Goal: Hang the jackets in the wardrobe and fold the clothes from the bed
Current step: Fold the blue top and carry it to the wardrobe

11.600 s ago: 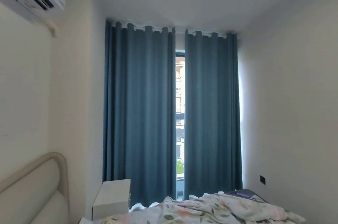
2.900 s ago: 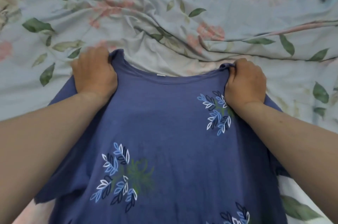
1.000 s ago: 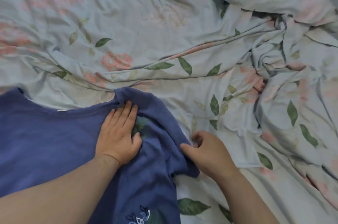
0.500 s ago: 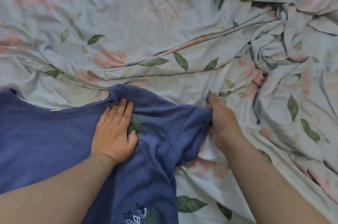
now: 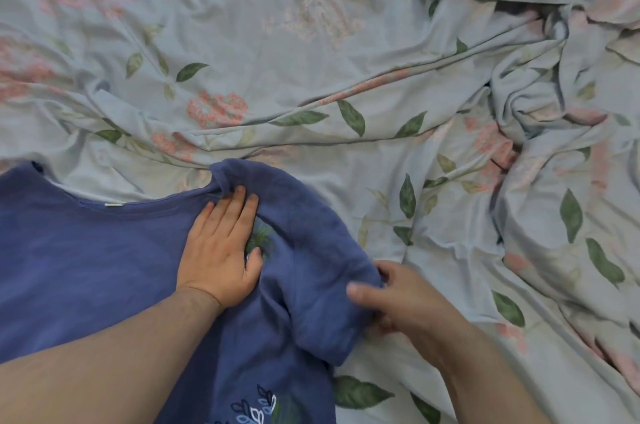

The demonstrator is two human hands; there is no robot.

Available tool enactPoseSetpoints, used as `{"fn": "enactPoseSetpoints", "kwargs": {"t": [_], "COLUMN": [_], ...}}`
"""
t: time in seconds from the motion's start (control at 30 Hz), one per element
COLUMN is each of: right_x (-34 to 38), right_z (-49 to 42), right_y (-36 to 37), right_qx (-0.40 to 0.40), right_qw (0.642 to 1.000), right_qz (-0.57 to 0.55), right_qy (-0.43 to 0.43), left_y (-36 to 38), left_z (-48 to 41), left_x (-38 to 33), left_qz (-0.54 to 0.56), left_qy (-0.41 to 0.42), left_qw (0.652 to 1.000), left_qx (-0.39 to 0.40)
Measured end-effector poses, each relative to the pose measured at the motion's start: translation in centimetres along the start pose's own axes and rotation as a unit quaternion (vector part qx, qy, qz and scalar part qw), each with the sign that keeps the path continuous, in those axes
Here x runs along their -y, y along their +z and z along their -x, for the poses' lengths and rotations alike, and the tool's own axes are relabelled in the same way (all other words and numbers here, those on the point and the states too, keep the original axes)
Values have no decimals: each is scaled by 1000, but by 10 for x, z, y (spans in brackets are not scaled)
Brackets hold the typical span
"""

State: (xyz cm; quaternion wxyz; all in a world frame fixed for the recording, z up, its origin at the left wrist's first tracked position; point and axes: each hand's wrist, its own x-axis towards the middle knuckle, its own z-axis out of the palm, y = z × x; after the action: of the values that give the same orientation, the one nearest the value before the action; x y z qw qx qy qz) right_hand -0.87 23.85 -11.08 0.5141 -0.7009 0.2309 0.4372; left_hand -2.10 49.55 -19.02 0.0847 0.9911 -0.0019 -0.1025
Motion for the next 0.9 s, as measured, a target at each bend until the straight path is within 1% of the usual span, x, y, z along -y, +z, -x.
{"fn": "enactPoseSetpoints", "kwargs": {"t": [0.07,0.1,0.17,0.2,0.23,0.27,0.33,0.37,0.4,0.5,0.57,0.6,0.63,0.73,0.8,0.9], "right_x": [12,17,29,32,36,37,41,40,37,24,18,15,13,9,9,10], "right_z": [-11,-18,-31,-37,-43,-48,-54,-55,-56,-54,-48,-42,-35,-21,-20,-20], "right_y": [-4,-5,-1,2,0,-6,-20,-25,-28,-23,-18,-15,-12,4,13,16], "right_qx": [-45,-66,-87,-102,-134,-194,-341,-381,-395,-384,-380,-365,-336,-213,-173,-184], "right_qw": [995,996,994,990,984,972,927,912,908,918,922,928,940,976,984,967], "right_qz": [-80,-63,12,27,20,10,-3,-10,-11,10,12,17,21,14,-31,-147], "right_qy": [39,24,-62,-98,-119,-136,-158,-152,-141,-94,-77,-70,-60,-29,-42,-100], "left_y": [0,0,0,0,-1,-1,-1,-1,-1,0,0,0,0,-1,0,1], "left_z": [0,0,0,1,1,1,0,0,0,1,0,1,1,1,1,1], "left_x": [0,0,0,0,1,0,1,0,0,0,-1,-1,-1,0,1,1], "left_qz": [3,3,2,2,3,5,6,6,6,8,9,10,11,16,17,24], "left_qy": [-1,1,4,2,1,1,2,0,-2,-9,-6,-5,-4,-5,-1,4], "left_qw": [1000,1000,1000,1000,1000,1000,1000,1000,1000,1000,1000,1000,1000,1000,1000,1000], "left_qx": [0,-3,-7,-7,-6,-7,-10,-9,-9,-5,-7,-6,-4,0,-6,-12]}}
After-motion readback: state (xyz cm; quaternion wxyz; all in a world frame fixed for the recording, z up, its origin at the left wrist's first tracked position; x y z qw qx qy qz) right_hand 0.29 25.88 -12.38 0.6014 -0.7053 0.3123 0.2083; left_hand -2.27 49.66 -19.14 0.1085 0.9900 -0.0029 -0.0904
